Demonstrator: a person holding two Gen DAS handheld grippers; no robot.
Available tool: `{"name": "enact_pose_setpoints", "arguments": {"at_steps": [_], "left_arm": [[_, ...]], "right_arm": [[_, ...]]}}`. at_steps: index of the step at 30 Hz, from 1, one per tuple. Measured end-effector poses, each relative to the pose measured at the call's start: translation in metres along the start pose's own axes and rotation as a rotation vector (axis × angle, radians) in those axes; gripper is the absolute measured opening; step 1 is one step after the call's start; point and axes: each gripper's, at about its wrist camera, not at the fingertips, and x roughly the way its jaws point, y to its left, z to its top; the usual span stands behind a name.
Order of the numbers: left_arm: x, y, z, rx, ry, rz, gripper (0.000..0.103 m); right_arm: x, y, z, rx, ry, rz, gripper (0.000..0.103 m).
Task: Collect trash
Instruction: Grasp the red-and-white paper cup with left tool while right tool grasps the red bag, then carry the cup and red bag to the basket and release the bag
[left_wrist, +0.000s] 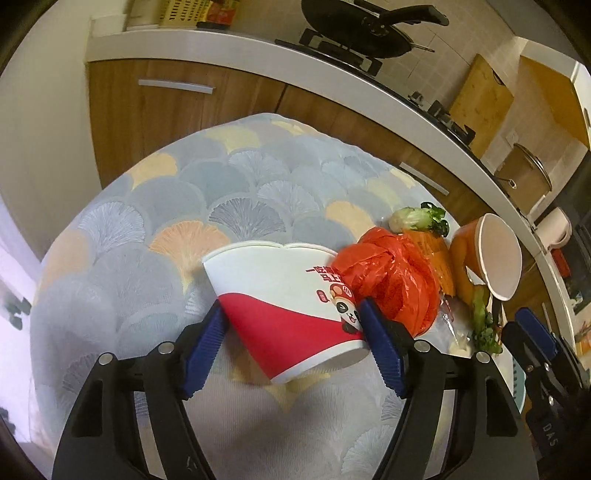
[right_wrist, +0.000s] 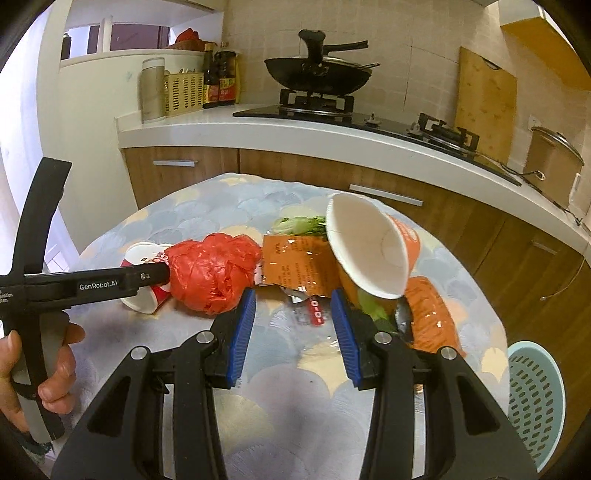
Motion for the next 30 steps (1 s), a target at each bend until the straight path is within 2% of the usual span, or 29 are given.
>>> {"name": "enact_pose_setpoints", "arguments": {"at_steps": [3,4,10,12,16,19,22,23,24,27,30], "left_arm": [[-0.003,-0.004,-0.002,0.042,-0.024,0.021,0.063],[-0.005,-0.004,-0.003,0.049,-0.028,0.019,0.057],[-0.027,0.011,0.002,0.026,-0.094,-0.018,0.055],[-0.03,0.015,0.005,0.013,-0.104,-0.014,0.055],[-0.032,0.024,0.007,-0.014,-0.115,-0.022,0.055],[-0.033,0.027,0.008,-0.029,-0.123,-0.026,0.055],[-0.035,0.027,0.008,-0.031,-0.128,-0.035,0.056],[-0.035,0.028,0.008,-0.031,-0.13,-0.037,0.056],[-0.035,0.028,0.008,-0.032,-0.131,-0.041,0.056],[-0.037,0.026,0.006,-0.034,-0.137,-0.056,0.056],[-0.04,0.023,0.006,-0.032,-0.139,-0.066,0.056]], "right_arm": [[0.006,0.005,0.003,0.008,0.006,0.032,0.039],[0.009,0.006,0.005,0.017,0.011,0.05,0.039],[0.035,0.021,0.013,0.057,0.064,0.16,0.039],[0.045,0.028,0.018,0.068,0.074,0.171,0.052],[0.059,0.046,0.024,0.054,0.074,0.184,0.056],[0.071,0.053,0.025,0.052,0.085,0.164,0.065],[0.089,0.055,0.022,0.064,0.123,0.17,0.068],[0.092,0.055,0.022,0.067,0.143,0.186,0.067],[0.09,0.054,0.022,0.068,0.133,0.198,0.058],[0.087,0.054,0.019,0.06,0.126,0.226,0.041],[0.077,0.052,0.017,0.07,0.095,0.239,0.036]]}}
